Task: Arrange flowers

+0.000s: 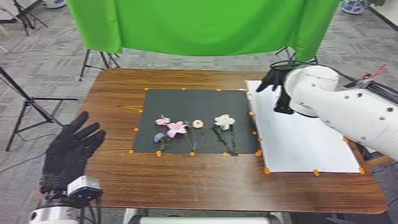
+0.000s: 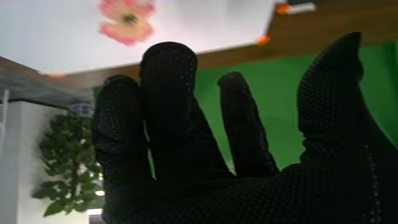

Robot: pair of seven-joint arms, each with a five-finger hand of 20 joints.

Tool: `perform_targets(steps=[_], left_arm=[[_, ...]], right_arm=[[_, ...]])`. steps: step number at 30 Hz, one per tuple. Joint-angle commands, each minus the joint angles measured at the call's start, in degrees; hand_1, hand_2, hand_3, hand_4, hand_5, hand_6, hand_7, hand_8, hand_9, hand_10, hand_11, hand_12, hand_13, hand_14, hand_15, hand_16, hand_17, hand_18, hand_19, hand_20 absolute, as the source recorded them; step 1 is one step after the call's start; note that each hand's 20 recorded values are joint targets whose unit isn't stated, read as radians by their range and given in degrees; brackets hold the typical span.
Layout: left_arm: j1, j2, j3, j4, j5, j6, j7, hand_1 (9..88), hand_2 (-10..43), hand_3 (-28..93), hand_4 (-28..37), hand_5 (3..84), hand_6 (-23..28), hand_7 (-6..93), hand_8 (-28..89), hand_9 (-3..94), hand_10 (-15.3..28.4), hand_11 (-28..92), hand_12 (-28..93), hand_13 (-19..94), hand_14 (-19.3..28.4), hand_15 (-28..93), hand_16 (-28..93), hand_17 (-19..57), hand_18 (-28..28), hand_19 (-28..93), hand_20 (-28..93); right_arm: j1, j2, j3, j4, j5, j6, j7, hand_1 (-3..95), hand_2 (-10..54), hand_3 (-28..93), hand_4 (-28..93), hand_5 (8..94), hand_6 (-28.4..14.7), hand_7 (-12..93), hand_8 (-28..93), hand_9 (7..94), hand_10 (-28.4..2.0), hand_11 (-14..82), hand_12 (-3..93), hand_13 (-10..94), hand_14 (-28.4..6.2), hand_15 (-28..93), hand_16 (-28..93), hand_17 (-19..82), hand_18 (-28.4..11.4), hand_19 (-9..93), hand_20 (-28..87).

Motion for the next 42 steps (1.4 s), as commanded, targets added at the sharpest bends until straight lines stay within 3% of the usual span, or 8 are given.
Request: perform_targets(steps=[1,8,17,27,31,36,38,42], left_arm=[[-0.46,-0.93,0.0,0.26,0.62,-1.28,-0.92,28.9,7.2,65,-22.9,37.5,9.6,11.1,-8,32.9,19.1,30,11,22,25.9,58,-12,-8.7,23.5,47,9],[-0.48,-2.87,-0.52,0.33,2.04,-2.06,-2.54,28.9,7.2,65,-22.8,37.5,9.7,11.2,-8,33.0,19.1,31,11,22,25.9,58,-12,-8.7,23.4,47,9],[-1.52,-3.51,-0.12,0.58,2.86,-2.7,-3.17,28.9,7.2,65,-22.8,37.5,9.6,11.2,-8,33.0,19.0,31,11,22,25.8,58,-12,-8.6,23.4,47,9],[-1.1,-4.25,-0.17,0.48,3.2,-2.67,-3.48,29.1,7.2,65,-22.8,37.5,9.7,11.2,-8,33.0,19.0,31,11,22,25.8,58,-13,-8.7,23.4,47,9],[-1.17,-4.85,-0.31,0.5,3.66,-3.0,-4.29,29.1,7.2,65,-22.8,37.5,9.6,11.2,-8,32.9,19.2,31,11,22,25.8,58,-12,-8.7,23.5,47,9],[-1.08,-3.68,0.09,0.43,2.72,-2.57,-3.42,29.1,7.2,65,-22.8,37.5,9.6,11.3,-8,33.0,19.2,30,11,22,25.8,58,-12,-8.6,23.4,47,9],[-1.15,-4.02,-0.14,0.53,3.21,-2.85,-4.05,29.1,7.2,65,-22.8,37.5,9.6,11.3,-8,33.0,19.1,31,11,22,25.8,58,-12,-8.7,23.4,47,9],[-1.39,-4.2,-0.17,0.53,3.48,-3.04,-4.61,29.1,7.2,65,-22.8,37.5,9.7,11.2,-8,33.0,19.1,31,11,22,25.8,58,-12,-8.7,23.4,47,9]], right_arm=[[-2.12,-0.18,2.73,2.41,-0.36,-5.38,2.27,19.8,5.6,85,-22,37.0,-2.1,11,-10,34.8,-18.1,4.3,13.5,61,-13.8,78,10,41,-20.5,93,20],[-2.03,1.47,2.53,3.62,-0.59,-5.49,3.82,20.1,6.1,85,-22,36.1,-2.2,12,-10,34.6,-18.5,4.3,13.9,61,-13.7,79,9,41,-20.6,93,20],[-1.9,2.28,2.16,5.08,-0.7,-5.24,2.99,19.2,4.5,82,-23,36.3,-2.9,13,-10,36.4,-18.7,5.7,14.5,60,-13.3,80,8,41,-20.2,93,20],[-3.91,1.71,3.18,4.85,-2.53,-6.8,2.93,26.8,2.0,84,-24,45.7,-3.4,17,-12,48.1,-12.8,13.2,14.4,64,-11.0,79,8,42,-19.1,93,21],[-4.97,1.53,3.3,4.53,-3.51,-6.89,4.2,31.4,-1.2,84,-25,47.1,-2.9,20,-13,53.1,-15.0,16.0,14.4,65,-9.7,79,9,44,-18.1,93,21],[-6.41,2.39,3.84,3.73,-3.14,-6.31,5.56,34.1,-2.6,84,-25,47.8,-2.7,20,-13,55.8,-17.0,16.4,13.9,67,-8.5,78,9,46,-17.0,93,22],[-7.13,2.72,3.87,3.46,-3.57,-5.52,6.38,34.9,-3.1,84,-25,48.0,-2.3,20,-13,57.0,-17.7,16.3,13.8,68,-8.0,77,10,48,-16.7,93,22],[-7.55,3.44,2.08,2.61,-4.8,-1.54,6.94,39.3,-5.5,83,-26,50.3,-1.8,21,-13,60.4,-17.0,17.0,13.7,71,-6.6,76,10,50,-15.6,93,23]])
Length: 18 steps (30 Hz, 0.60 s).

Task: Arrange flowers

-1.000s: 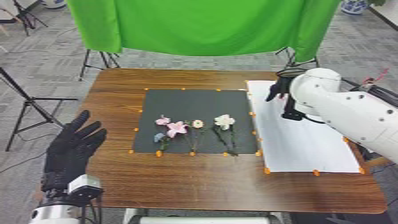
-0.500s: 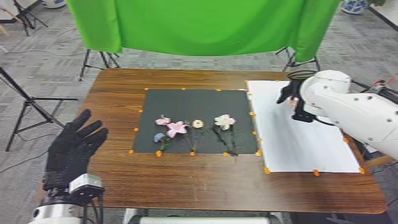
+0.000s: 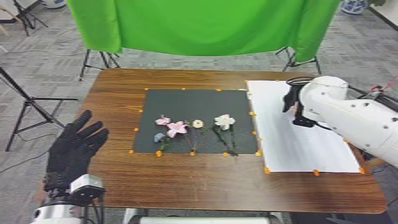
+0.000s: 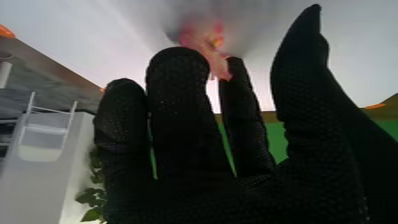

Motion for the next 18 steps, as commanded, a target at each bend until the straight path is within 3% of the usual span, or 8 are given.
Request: perform_targets(steps=[1,4,7,9,12,13,18], left_arm=[[-0.01,-0.34,-0.04,0.07,0.47,-0.82,-1.21,29.1,7.2,65,-22.8,37.6,9.7,11.3,-8,33.0,19.1,31,11,22,25.8,58,-12,-8.7,23.4,47,9],[0.01,-0.73,-0.15,0.03,0.89,-0.95,-1.65,29.1,7.2,65,-22.8,37.6,9.7,11.3,-8,33.0,19.1,31,11,22,25.8,58,-13,-8.7,23.4,47,9],[0.1,-0.85,-0.18,0.04,0.95,-1.04,-1.8,29.1,7.2,65,-22.7,37.6,9.7,11.2,-8,33.0,19.1,31,11,22,25.9,58,-13,-8.7,23.4,47,9],[0.11,-1.04,-0.21,0.05,1.15,-1.15,-2.12,29.1,7.2,65,-22.6,37.6,9.7,11.2,-8,33.0,19.1,31,11,22,25.8,58,-13,-8.6,23.4,47,9],[0.75,-0.27,-0.17,-0.12,0.39,-0.64,-1.37,29.1,7.2,65,-22.7,37.6,9.7,11.2,-8,33.0,19.1,31,11,22,25.8,58,-13,-8.7,23.4,47,9],[0.83,0.59,0.15,-0.19,-0.4,-0.16,-0.43,29.1,7.2,65,-22.6,37.6,9.7,11.2,-8,33.0,19.1,31,11,22,25.9,58,-13,-8.7,23.4,47,9],[0.98,0.66,-0.1,-0.34,-0.16,-0.08,-0.88,29.2,7.3,65,-22.7,37.7,9.7,11.2,-8,33.0,19.1,31,11,22,25.9,58,-13,-8.7,23.4,47,9]], right_arm=[[-1.62,1.81,-3.13,-1.85,-3.19,6.49,2.24,41.9,-6.4,83,-27,52.3,-1.4,23,-13,62.8,-16.4,17.5,13.6,72,-5.8,76,11,51,-14.9,93,23],[-1.72,2.23,-4.94,-2.72,-5.4,10.26,3.17,49.6,-8.6,80,-28,57.3,-0.5,28,-9,70.3,-13.6,17.8,16.6,76,-2.9,74,13,54,-12.9,93,25],[-1.51,2.94,-6.86,-3.51,-5.84,15.14,3.26,58.0,-9.5,74,-28,64.0,0.0,38,-1,81.6,-8.2,9.4,28.6,80,-0.7,72,15,58,-11.3,93,27],[-1.33,3.36,-7.59,-4.39,-6.1,17.78,3.76,59.8,-9.5,73,-28,68.2,1.3,42,1,86.4,-6.4,9.4,31.7,83,0.3,71,16,60,-10.6,93,28],[-0.37,3.41,-8.88,-5.33,-6.94,19.95,3.67,60.7,-9.5,73,-28,70.1,1.4,42,1,88.1,-6.1,9.7,32.4,84,0.7,71,16,61,-10.3,93,29],[-0.4,3.18,-8.44,-5.74,-7.05,20.07,3.93,60.9,-9.5,73,-28,70.7,1.2,42,0,88.4,-6.0,9.8,32.6,84,0.7,71,16,61,-10.2,93,29],[0.5,2.74,-8.47,-8.48,-7.76,22.62,5.02,61.1,-9.5,74,-28,72.0,0.8,41,1,89.3,-6.2,9.9,33.2,85,0.8,71,16,62,-10.3,93,31]])
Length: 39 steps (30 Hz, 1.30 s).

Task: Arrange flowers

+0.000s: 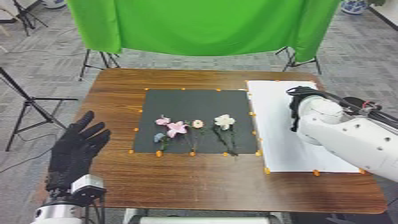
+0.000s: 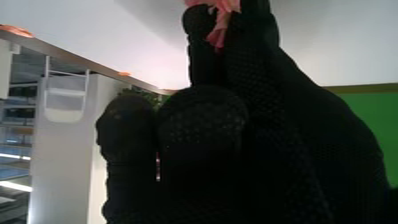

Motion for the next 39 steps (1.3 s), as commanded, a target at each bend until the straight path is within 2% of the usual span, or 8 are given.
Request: perform_targets(steps=[1,4,8,13,17,23,25,39], left_arm=[[0.94,0.89,0.08,-0.44,-0.74,0.49,0.45,29.1,7.3,65,-22.7,37.7,9.7,11.2,-8,33.0,19.0,31,11,22,25.8,58,-13,-8.7,23.4,47,9],[1.11,1.53,0.21,-0.57,-1.09,0.74,0.9,29.1,7.3,65,-22.7,37.6,9.7,11.2,-8,33.0,19.0,31,11,22,25.8,58,-12,-8.7,23.4,47,9],[1.79,1.19,-0.12,-0.85,-1.15,1.1,0.9,29.1,7.2,65,-22.6,37.7,9.7,11.1,-8,33.0,19.1,31,11,22,25.8,58,-12,-8.7,23.4,47,9],[2.57,1.7,-0.4,-1.19,-1.67,1.66,1.43,29.1,7.3,65,-22.7,37.7,9.7,11.1,-8,33.0,19.1,31,11,22,25.8,58,-12,-8.7,23.5,47,9],[2.6,1.14,-0.49,-1.35,-1.22,1.73,0.79,29.1,7.3,65,-22.7,37.7,9.7,11.0,-8,33.0,19.1,31,11,22,25.8,58,-12,-8.7,23.5,47,9],[0.98,0.58,-0.17,-1.11,0.14,0.98,-1.35,29.1,7.3,65,-22.7,37.7,9.7,10.9,-8,33.0,19.1,31,11,22,25.8,58,-12,-8.7,23.4,47,9],[0.89,1.36,-0.06,-1.1,-0.54,1.32,-0.69,29.0,7.3,65,-22.6,37.6,9.7,11.0,-8,33.0,19.1,31,11,22,25.8,58,-12,-8.7,23.5,47,9],[0.5,0.29,-0.13,-0.9,0.39,0.81,-1.94,29.1,7.2,65,-22.8,37.6,9.7,11.1,-8,32.9,19.1,31,11,22,25.8,58,-13,-8.6,23.5,47,9]], right_arm=[[1.56,-0.86,0.81,-4.13,-2.11,2.71,1.35,61.1,-9.5,74,-28,72.3,0.6,41,1,89.3,-6.1,10.0,33.4,85,0.8,71,16,62,-10.3,93,31],[2.1,-1.17,1.18,-5.52,-2.45,1.6,0.31,61.2,-9.5,74,-28,72.9,0.4,40,1,89.6,-6.2,10.1,33.6,85,0.8,71,17,62,-10.5,93,32],[1.99,-1.45,2.26,-7.9,-2.43,1.02,0.28,61.2,-9.5,75,-28,73.5,0.2,39,2,89.9,-6.2,10.0,33.7,86,0.7,71,17,62,-10.6,93,32],[-1.64,-1.38,5.77,-12.97,-2.39,-0.41,-0.38,61.4,-9.5,75,-28,74.3,0.1,39,2,90.2,-6.3,10.2,33.9,86,0.5,71,17,63,-10.8,93,33],[-7.21,-1.55,10.43,-17.08,-2.06,-1.59,-0.67,61.4,-9.5,75,-28,74.6,-0.1,38,3,90.4,-6.4,10.3,33.9,86,0.4,71,17,63,-11.1,93,33],[-12.87,-1.47,11.78,-21.44,-4.87,3.36,-0.83,61.2,-9.5,75,-28,74.5,-0.3,38,4,90.5,-6.9,10.5,34.4,86,0.1,70,17,63,-11.4,93,33],[-14.0,-1.85,11.7,-22.06,-5.43,5.62,-0.64,61.2,-9.5,76,-28,74.7,-0.4,38,4,90.6,-7.0,10.7,34.4,86,0.1,70,17,63,-11.4,93,33],[-19.55,-3.77,14.29,-24.84,-6.83,5.66,-0.54,61.2,-9.5,76,-28,74.9,-0.5,37,5,90.7,-7.1,10.9,34.5,86,-0.1,70,17,63,-11.7,93,33]])
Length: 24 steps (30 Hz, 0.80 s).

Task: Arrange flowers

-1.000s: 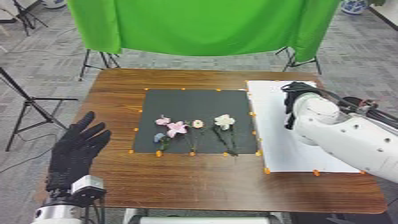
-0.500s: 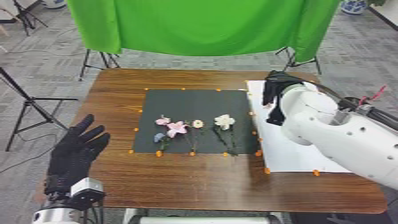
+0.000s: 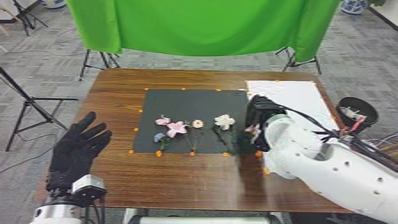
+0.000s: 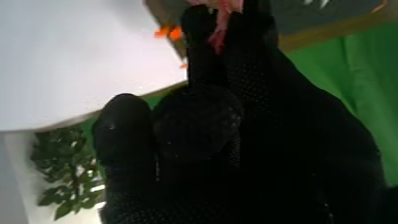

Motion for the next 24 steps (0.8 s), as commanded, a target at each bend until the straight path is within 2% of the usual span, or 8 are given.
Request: perform_targets(steps=[1,3,5,14,18,19,20,24], left_arm=[[0.08,-0.94,0.04,-0.13,0.68,-0.43,-0.94,29.1,7.2,65,-22.7,37.6,9.7,11.1,-8,32.9,19.2,31,11,22,25.9,58,-13,-8.6,23.5,47,9],[0.12,-0.38,0.3,-0.17,0.14,-0.06,-0.34,29.0,7.2,65,-22.7,37.6,9.7,11.1,-8,33.0,19.1,31,11,22,25.9,58,-13,-8.7,23.5,47,9],[-0.22,-0.78,0.19,-0.06,0.58,-0.34,-0.95,29.1,7.2,65,-22.7,37.6,9.7,11.1,-8,32.9,19.1,31,11,22,25.9,58,-13,-8.7,23.5,47,9],[0.58,-1.21,-0.18,-0.15,0.68,-0.25,-1.03,29.1,7.2,65,-22.7,37.6,9.8,11.0,-8,33.0,19.2,31,11,22,25.9,59,-13,-8.7,23.5,47,9],[0.63,-1.26,-0.25,-0.14,0.86,-0.38,-1.28,29.1,7.2,65,-22.7,37.7,9.8,11.0,-8,33.0,19.2,31,11,22,25.8,59,-13,-8.7,23.5,47,9],[0.46,-1.08,-0.07,-0.11,0.63,-0.36,-0.93,29.1,7.2,65,-22.7,37.7,9.8,11.0,-8,33.0,19.2,31,11,22,25.8,59,-13,-8.7,23.5,47,9],[0.26,-1.33,-0.08,-0.07,1.01,-0.61,-1.59,29.1,7.2,65,-22.8,37.7,9.8,11.1,-8,33.0,19.1,31,11,22,25.8,59,-13,-8.7,23.5,47,9],[0.03,-1.45,0.0,0.02,1.25,-0.68,-1.83,29.1,7.3,65,-22.6,37.7,9.8,11.1,-8,33.0,19.2,31,11,22,25.8,59,-13,-8.7,23.5,47,9]], right_arm=[[-1.36,-1.32,0.27,-1.41,-0.93,-0.37,0.0,61.2,-9.5,76,-28,74.9,-0.5,37,5,90.7,-7.2,10.9,34.5,86,-0.1,70,17,63,-11.7,93,33],[-1.45,-1.52,0.09,-1.25,-0.92,-0.31,0.11,61.0,-9.5,76,-28,74.9,-0.6,37,5,90.7,-7.2,10.8,34.4,86,-0.2,70,17,63,-11.8,93,33],[-1.88,-1.25,0.43,-1.41,-0.54,-0.61,0.32,60.7,-9.5,76,-28,74.8,-0.5,37,5,90.8,-7.2,10.8,34.4,86,-0.3,70,17,63,-11.8,93,33],[-5.85,-0.46,2.99,-2.86,1.21,-1.22,1.72,55.4,-9.5,75,-26,71.5,-2.4,32,2,90.1,-8.4,10.6,33.8,86,-1.3,69,17,63,-12.9,93,32],[-7.71,-1.43,5.11,-3.21,2.93,-1.62,2.11,52.7,-9.5,75,-25,70.6,-3.4,30,3,88.3,-9.6,14.3,31.2,86,-1.8,70,17,63,-13.2,93,32],[-7.7,-1.48,5.19,-3.31,3.0,-2.0,1.91,51.2,-9.5,74,-24,69.1,-4.1,28,3,86.4,-10.6,18.5,27.9,85,-1.8,69,17,63,-13.2,93,32],[-8.24,-1.42,5.63,-3.58,3.23,-2.21,2.03,50.6,-9.5,73,-24,68.6,-4.2,28,3,85.8,-11.1,19.7,26.8,85,-1.8,69,17,63,-13.2,93,32],[-7.49,-1.46,5.08,-3.37,3.48,-1.06,2.62,44.3,-8.4,76,-24,66.3,-4.4,23,0,83.8,-13.6,26.3,18.9,86,-2.0,69,17,63,-12.8,93,30]])
